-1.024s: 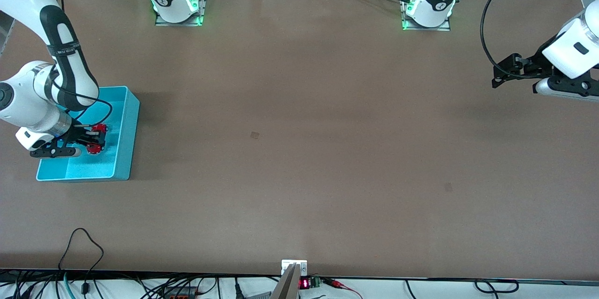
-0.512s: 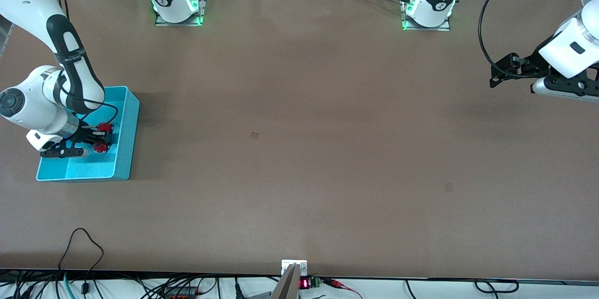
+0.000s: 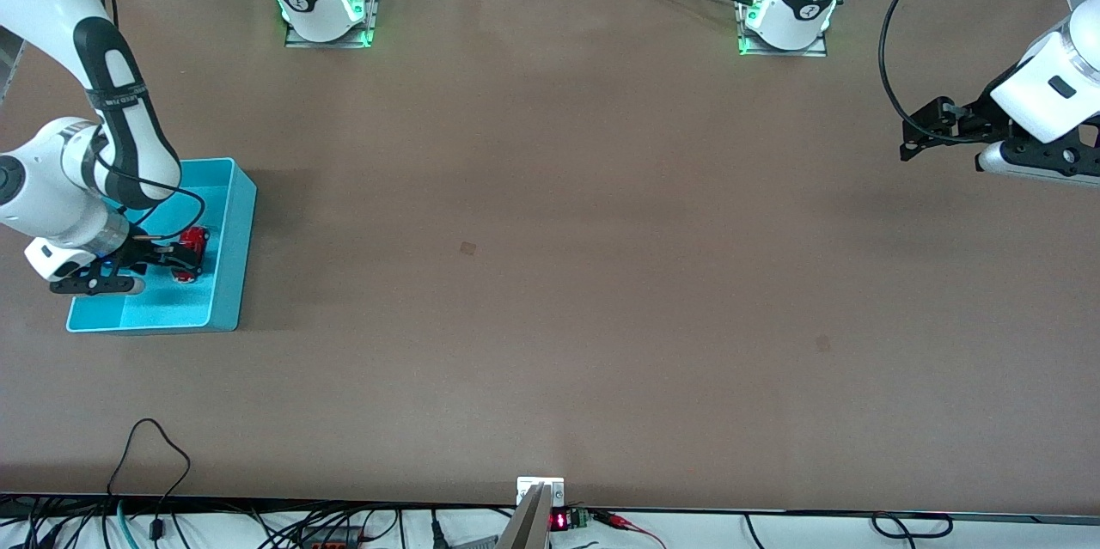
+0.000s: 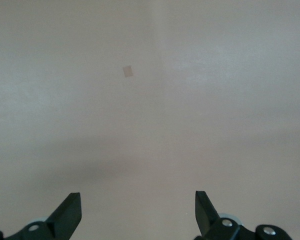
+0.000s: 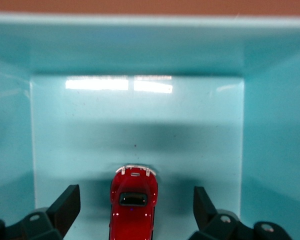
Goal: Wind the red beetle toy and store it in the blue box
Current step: 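Lower the car into the cyan box and open the right gripper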
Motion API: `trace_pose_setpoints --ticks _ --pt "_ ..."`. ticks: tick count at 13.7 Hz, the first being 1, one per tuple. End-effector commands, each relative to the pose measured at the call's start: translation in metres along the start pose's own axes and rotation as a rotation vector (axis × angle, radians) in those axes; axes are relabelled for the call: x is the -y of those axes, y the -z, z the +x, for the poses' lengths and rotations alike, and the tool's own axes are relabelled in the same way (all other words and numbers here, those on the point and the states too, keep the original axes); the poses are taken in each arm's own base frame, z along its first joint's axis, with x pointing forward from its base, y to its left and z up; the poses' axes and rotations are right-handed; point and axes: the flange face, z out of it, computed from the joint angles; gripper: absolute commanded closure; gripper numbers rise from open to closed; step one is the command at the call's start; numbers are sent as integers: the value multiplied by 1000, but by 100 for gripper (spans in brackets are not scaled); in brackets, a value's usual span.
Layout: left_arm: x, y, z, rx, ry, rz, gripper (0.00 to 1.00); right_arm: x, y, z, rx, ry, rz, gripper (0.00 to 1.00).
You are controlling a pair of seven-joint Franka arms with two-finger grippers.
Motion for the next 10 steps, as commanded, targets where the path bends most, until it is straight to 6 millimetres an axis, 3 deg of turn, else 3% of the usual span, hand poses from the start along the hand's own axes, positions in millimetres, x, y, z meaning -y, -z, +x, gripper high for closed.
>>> trace_pose_setpoints --ticks 1,4,10 --pt "0 7 2 1 -2 24 0 6 43 6 -20 -7 20 0" --pt "0 7 2 1 -2 24 0 14 101 18 7 -39 61 0" --pt "1 7 2 3 -2 25 0 58 251 60 38 -1 112 0"
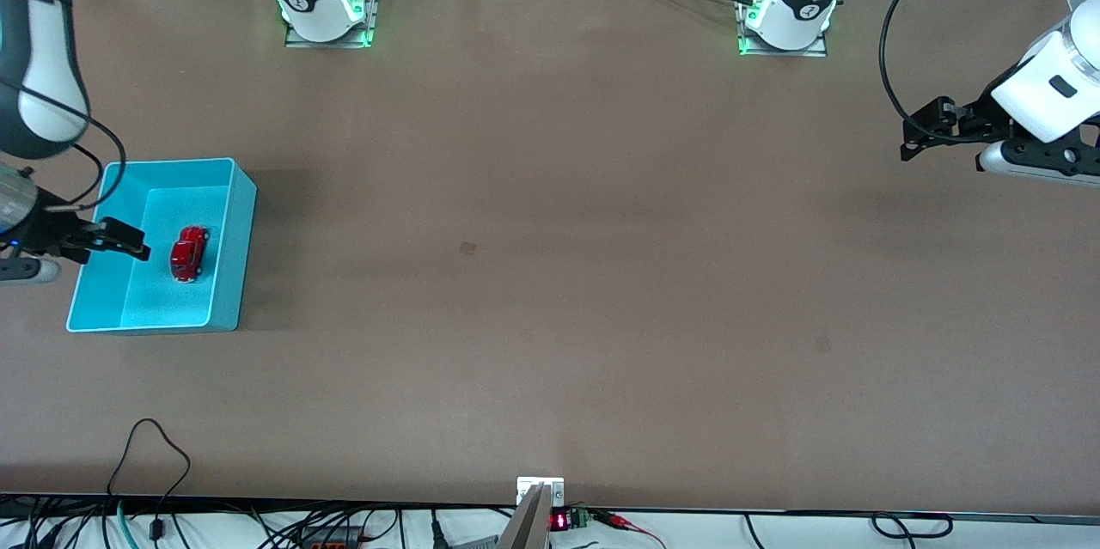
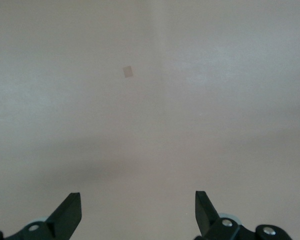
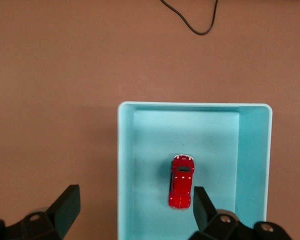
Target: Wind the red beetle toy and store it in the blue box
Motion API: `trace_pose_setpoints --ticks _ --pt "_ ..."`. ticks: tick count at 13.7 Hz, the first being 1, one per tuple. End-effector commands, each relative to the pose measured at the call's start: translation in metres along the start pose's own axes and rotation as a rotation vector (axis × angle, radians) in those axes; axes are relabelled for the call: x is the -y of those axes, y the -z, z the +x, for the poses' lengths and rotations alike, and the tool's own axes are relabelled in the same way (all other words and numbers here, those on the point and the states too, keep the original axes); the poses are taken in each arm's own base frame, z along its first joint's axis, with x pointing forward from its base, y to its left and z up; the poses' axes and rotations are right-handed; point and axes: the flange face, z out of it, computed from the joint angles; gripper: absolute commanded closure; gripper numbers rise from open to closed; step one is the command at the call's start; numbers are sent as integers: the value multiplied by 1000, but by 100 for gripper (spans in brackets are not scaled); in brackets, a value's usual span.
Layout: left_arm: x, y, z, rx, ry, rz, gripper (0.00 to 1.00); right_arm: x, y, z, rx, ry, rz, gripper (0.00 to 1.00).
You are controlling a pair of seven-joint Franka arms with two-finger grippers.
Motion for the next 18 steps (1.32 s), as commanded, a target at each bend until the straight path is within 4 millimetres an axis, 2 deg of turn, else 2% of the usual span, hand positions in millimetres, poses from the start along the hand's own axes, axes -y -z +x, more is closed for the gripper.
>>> trace_pose_setpoints --ticks 1,3,4,8,11,14,18 --pt "1 6 2 4 -2 23 0 30 56 11 48 -42 18 0" --pt "0 7 2 3 -3 23 0 54 94 5 72 -94 24 0" --pt "0 6 2 4 -3 23 0 58 109 -2 72 -91 27 0" --pt "0 7 2 4 -3 25 0 62 150 -31 87 -95 6 0" --pt "1 6 2 6 -2 25 0 65 150 -45 76 -86 -12 0" --pt "1 4 -2 36 -1 24 0 78 149 -43 77 -49 -78 0" --pt "2 5 -3 37 -3 26 0 78 142 -66 78 -81 -66 0"
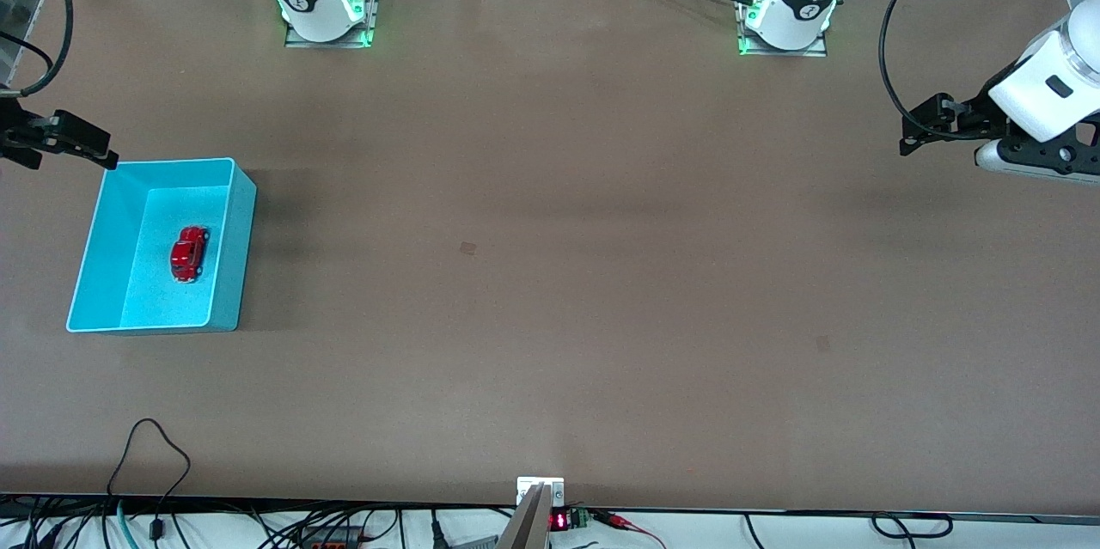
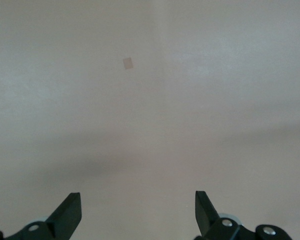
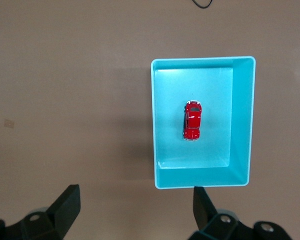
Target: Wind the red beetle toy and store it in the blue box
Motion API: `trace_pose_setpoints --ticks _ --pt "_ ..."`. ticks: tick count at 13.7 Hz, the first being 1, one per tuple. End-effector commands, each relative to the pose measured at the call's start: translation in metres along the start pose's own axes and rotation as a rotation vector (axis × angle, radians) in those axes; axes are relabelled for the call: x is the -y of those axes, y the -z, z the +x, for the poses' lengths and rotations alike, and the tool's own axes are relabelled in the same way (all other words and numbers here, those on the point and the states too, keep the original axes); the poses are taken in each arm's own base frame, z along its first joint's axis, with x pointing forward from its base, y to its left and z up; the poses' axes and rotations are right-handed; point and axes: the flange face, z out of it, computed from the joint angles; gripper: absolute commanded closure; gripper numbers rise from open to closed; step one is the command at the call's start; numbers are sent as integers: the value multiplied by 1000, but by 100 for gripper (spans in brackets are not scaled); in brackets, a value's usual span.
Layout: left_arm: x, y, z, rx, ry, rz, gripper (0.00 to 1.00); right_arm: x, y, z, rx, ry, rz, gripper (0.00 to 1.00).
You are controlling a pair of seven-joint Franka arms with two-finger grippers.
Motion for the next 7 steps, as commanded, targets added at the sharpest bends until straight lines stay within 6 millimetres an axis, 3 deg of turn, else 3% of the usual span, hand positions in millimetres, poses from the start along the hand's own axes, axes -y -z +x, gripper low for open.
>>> trace_pose_setpoints --ticks 1,7 --pt "2 7 1 5 -3 24 0 1 0 -27 -28 -27 -13 0" --pt "3 9 3 -8 -5 25 0 1 9 -39 -1 -32 -4 0"
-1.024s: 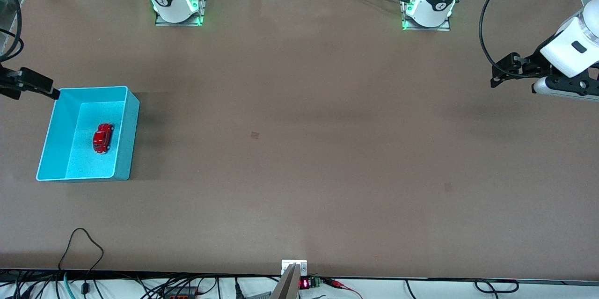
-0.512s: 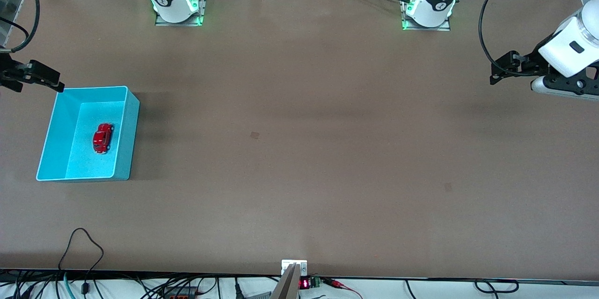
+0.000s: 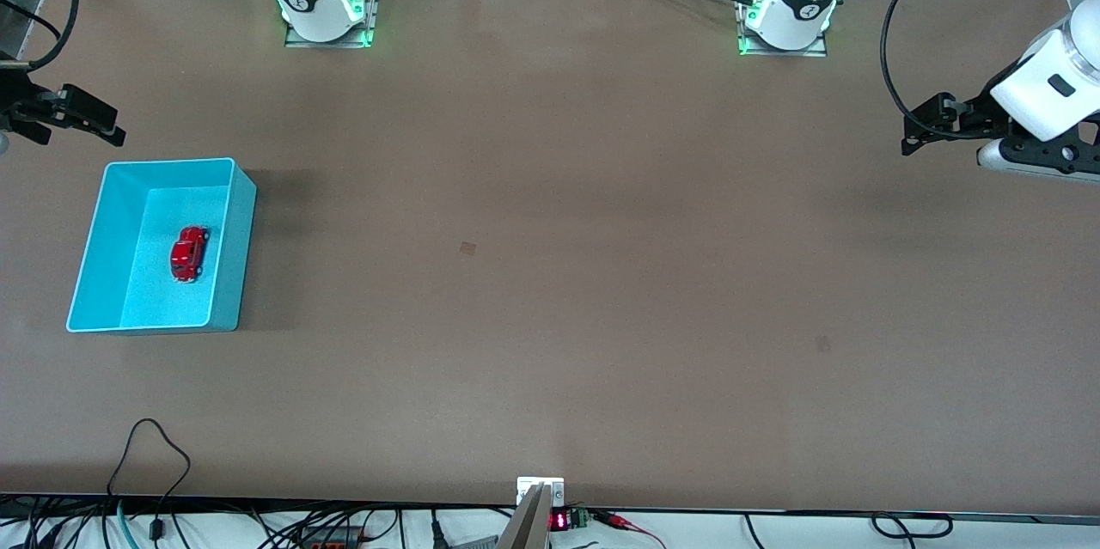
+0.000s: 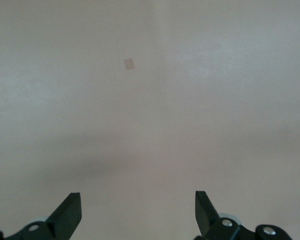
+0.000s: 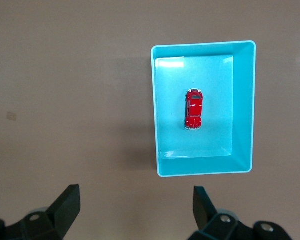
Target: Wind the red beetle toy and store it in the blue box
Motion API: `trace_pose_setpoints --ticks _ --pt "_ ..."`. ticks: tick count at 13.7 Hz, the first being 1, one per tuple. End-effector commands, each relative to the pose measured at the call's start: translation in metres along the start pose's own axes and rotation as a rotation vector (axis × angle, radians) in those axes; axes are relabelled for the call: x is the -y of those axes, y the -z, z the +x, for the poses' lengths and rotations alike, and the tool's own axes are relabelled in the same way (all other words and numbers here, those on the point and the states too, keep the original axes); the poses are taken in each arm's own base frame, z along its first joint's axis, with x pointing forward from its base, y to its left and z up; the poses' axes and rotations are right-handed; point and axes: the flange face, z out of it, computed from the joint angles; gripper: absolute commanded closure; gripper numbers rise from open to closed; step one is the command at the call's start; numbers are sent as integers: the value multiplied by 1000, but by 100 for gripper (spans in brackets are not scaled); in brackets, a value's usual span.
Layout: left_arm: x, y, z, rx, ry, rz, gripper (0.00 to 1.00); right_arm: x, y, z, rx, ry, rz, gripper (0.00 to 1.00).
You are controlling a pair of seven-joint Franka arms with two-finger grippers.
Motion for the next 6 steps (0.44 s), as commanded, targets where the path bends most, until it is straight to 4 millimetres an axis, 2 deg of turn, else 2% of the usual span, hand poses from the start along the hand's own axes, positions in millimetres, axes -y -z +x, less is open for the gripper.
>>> trace_pose_setpoints --ticks 1,6 --pt "1 8 3 -5 -5 22 0 1 0 -8 9 -15 -10 0" --pt "1 9 3 -3 -5 22 0 0 0 -9 14 -12 -11 0"
